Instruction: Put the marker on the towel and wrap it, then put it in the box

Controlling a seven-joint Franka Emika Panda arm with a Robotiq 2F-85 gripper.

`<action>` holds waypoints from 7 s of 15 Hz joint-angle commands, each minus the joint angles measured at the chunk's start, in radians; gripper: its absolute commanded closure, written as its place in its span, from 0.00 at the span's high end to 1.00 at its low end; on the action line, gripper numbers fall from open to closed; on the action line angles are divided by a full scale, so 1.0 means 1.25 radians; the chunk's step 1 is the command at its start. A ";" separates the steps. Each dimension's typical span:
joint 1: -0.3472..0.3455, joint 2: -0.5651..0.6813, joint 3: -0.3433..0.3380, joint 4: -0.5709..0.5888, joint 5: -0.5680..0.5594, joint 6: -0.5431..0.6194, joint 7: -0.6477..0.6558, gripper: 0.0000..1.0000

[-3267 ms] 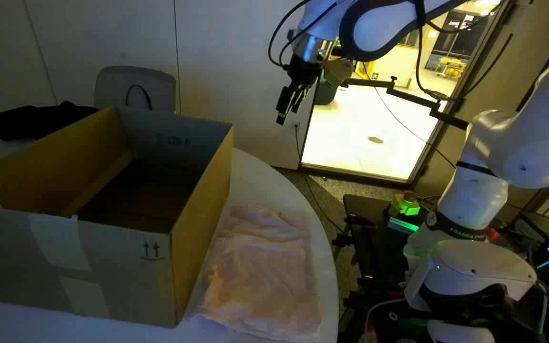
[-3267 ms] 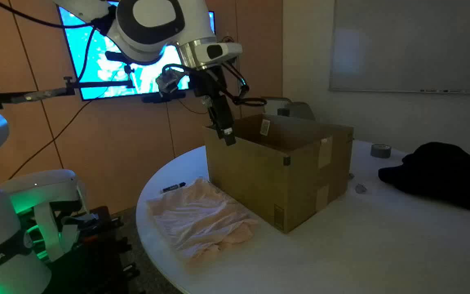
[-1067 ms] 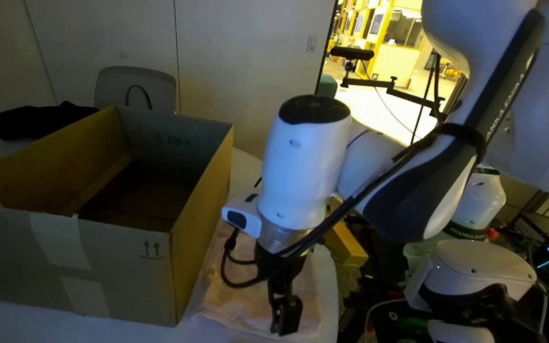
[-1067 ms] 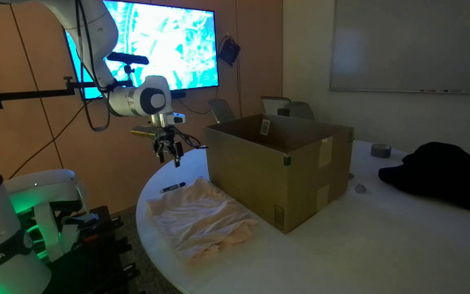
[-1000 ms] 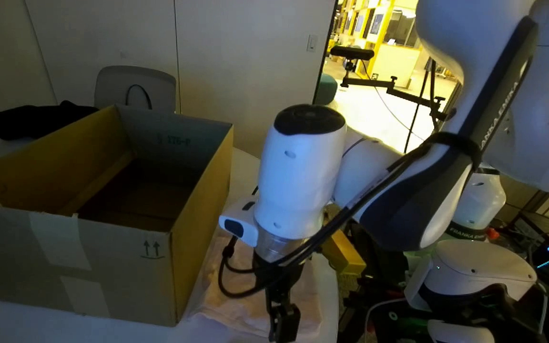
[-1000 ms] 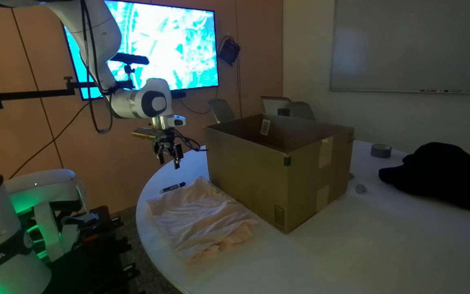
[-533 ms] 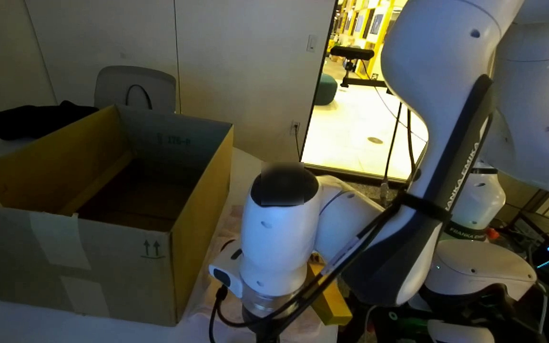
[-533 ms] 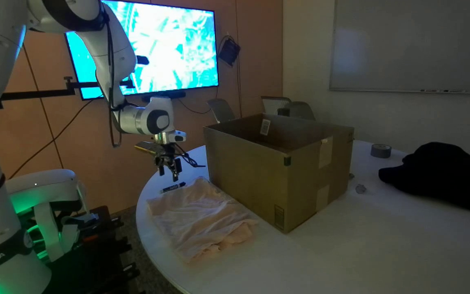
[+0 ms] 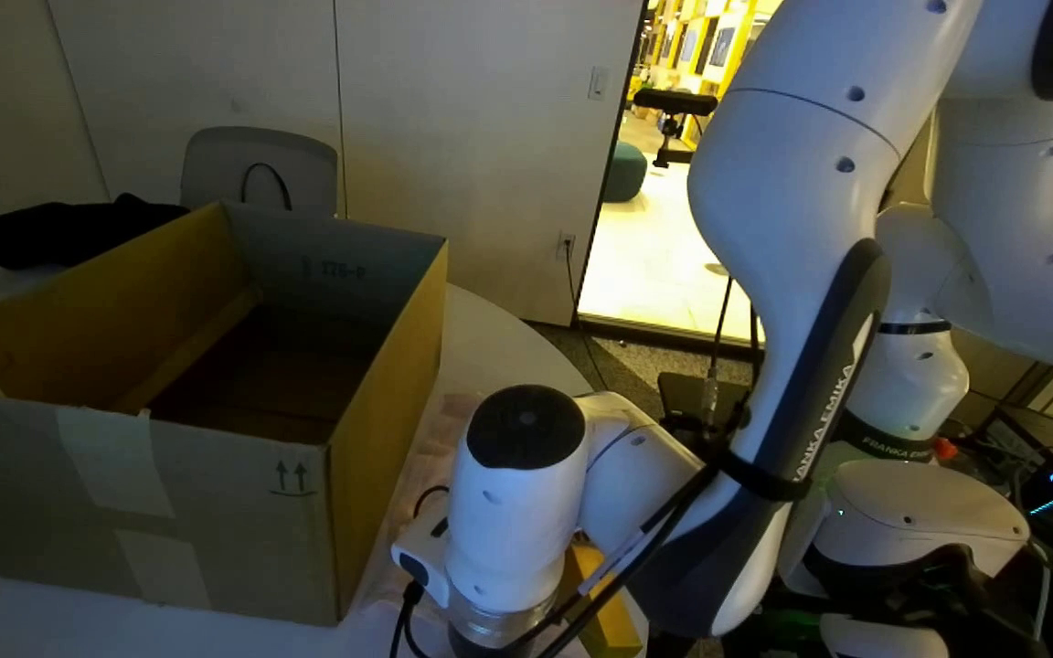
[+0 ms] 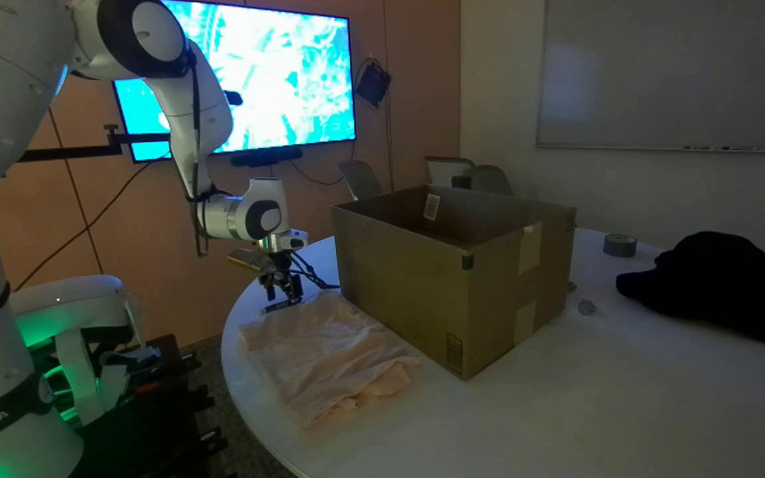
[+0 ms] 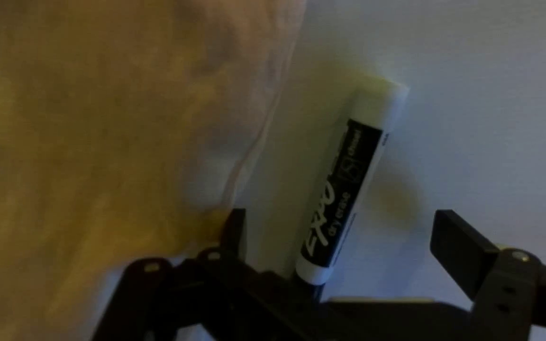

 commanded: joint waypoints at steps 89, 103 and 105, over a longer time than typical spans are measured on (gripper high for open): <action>0.036 -0.106 -0.180 -0.122 -0.128 -0.008 0.107 0.05; -0.136 -0.290 -0.222 -0.268 -0.228 -0.036 0.039 0.04; -0.191 -0.282 -0.197 -0.264 -0.184 -0.027 -0.019 0.04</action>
